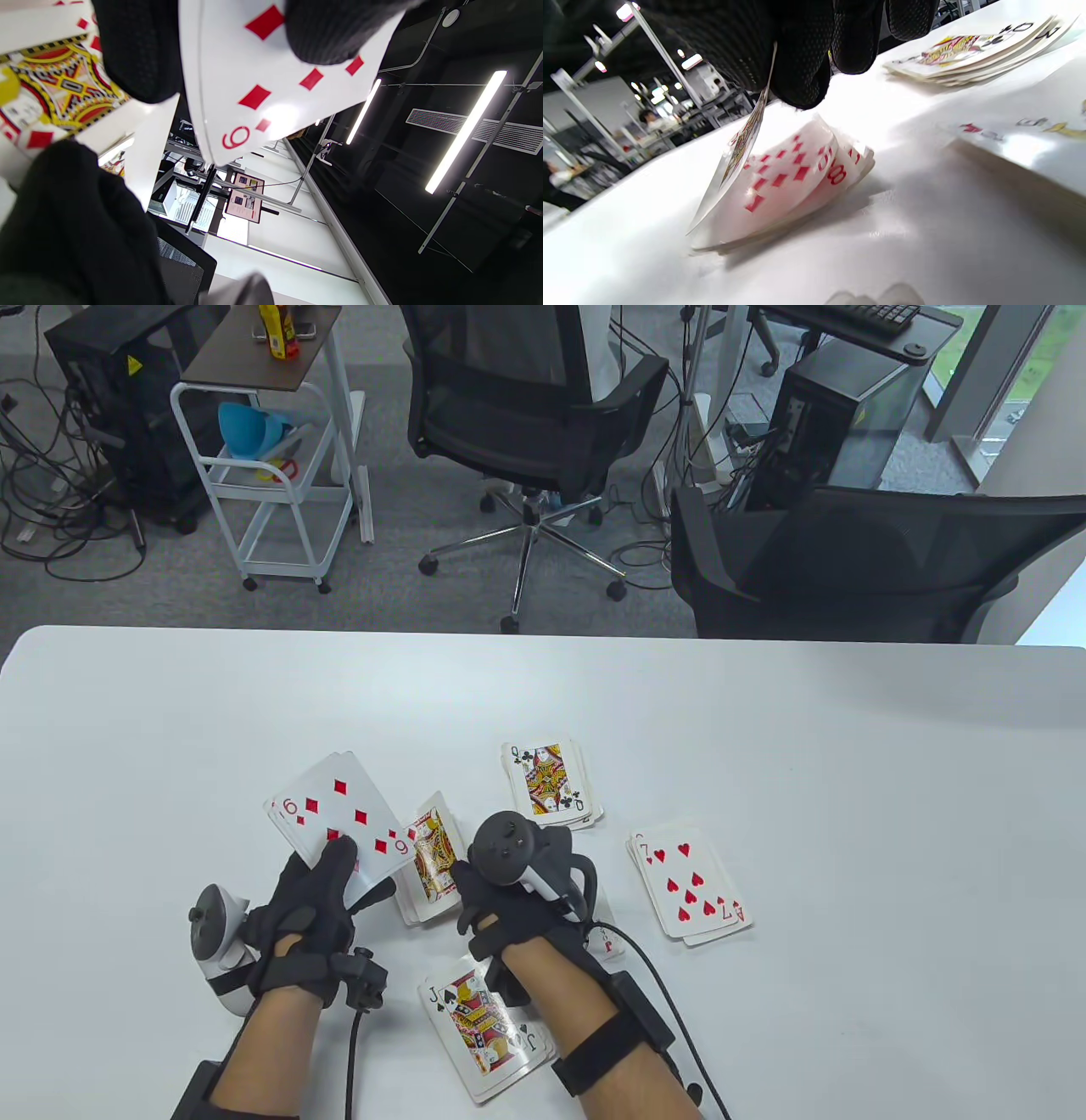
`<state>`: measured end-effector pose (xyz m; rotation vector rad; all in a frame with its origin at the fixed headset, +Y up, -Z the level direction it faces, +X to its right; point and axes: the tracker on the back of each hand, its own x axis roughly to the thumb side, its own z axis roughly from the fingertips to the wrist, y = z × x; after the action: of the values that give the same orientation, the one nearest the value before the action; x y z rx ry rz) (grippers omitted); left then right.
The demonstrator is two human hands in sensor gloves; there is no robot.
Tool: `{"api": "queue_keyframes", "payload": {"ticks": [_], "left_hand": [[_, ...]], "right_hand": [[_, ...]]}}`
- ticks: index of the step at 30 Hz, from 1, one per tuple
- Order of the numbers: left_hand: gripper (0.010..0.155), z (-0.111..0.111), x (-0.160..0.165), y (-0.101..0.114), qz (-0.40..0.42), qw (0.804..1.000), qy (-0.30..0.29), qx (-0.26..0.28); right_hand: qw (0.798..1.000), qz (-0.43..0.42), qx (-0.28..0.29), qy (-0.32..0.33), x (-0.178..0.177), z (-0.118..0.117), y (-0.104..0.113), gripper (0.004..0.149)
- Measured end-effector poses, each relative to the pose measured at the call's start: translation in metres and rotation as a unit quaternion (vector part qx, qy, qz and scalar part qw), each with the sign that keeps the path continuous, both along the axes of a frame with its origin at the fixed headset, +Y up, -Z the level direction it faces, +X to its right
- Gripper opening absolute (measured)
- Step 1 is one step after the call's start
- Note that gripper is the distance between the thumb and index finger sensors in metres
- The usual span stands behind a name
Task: Playing card suit sorting
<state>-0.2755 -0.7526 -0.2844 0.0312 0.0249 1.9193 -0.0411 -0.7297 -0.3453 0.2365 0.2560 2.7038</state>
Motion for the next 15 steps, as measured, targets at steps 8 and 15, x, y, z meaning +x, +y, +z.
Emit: {"api": "queue_keyframes", "payload": {"ticks": [8, 15], "left_hand": [[0.048, 0.001, 0.005, -0.001, -0.012, 1.000, -0.016, 0.001], [0.048, 0.001, 0.019, -0.003, -0.030, 0.999, -0.044, 0.001]], "right_hand": [[0.988, 0.152, -0.002, -0.021, -0.006, -0.006, -0.011, 0.042], [0.996, -0.026, 0.082, -0.031, 0.047, 0.022, 0.017, 0.046]]}}
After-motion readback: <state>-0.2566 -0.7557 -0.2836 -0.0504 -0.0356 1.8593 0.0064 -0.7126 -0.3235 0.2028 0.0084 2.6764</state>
